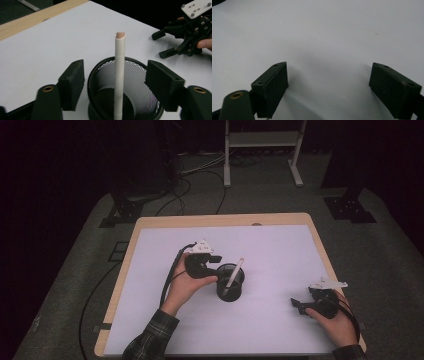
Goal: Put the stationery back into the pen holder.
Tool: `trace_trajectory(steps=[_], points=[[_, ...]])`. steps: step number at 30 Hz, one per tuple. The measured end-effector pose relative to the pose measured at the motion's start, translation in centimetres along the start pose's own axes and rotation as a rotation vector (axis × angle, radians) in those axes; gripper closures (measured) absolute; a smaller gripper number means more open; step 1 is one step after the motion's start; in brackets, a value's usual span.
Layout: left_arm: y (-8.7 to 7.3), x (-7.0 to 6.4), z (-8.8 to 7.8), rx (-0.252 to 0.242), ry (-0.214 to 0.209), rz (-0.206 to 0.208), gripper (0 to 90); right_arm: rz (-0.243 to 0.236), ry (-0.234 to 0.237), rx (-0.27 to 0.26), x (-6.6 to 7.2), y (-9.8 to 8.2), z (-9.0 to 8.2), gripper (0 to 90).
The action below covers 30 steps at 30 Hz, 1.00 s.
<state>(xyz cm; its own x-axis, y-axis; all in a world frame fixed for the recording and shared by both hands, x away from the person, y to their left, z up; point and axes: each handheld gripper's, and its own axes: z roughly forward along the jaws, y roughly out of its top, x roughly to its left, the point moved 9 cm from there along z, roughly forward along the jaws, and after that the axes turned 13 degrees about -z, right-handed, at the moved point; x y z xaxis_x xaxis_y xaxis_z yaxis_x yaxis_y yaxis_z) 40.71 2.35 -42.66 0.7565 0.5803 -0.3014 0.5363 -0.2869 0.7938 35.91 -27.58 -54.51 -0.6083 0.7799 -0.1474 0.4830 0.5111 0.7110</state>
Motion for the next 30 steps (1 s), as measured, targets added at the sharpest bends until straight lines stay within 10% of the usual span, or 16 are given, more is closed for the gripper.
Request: trace_trajectory(steps=[9, 30], points=[[-2.4, 0.9, -3.0, 0.025, 0.054, -0.020, 10.2, -0.001, -0.001, 0.002, 0.0, 0.0, 0.0, 14.2], [-10.1, 4.5, -7.2, 0.067, 0.217, -0.054, 9.4, 0.000, 0.000, 0.001, 0.0, 0.0, 0.0, 14.2]])
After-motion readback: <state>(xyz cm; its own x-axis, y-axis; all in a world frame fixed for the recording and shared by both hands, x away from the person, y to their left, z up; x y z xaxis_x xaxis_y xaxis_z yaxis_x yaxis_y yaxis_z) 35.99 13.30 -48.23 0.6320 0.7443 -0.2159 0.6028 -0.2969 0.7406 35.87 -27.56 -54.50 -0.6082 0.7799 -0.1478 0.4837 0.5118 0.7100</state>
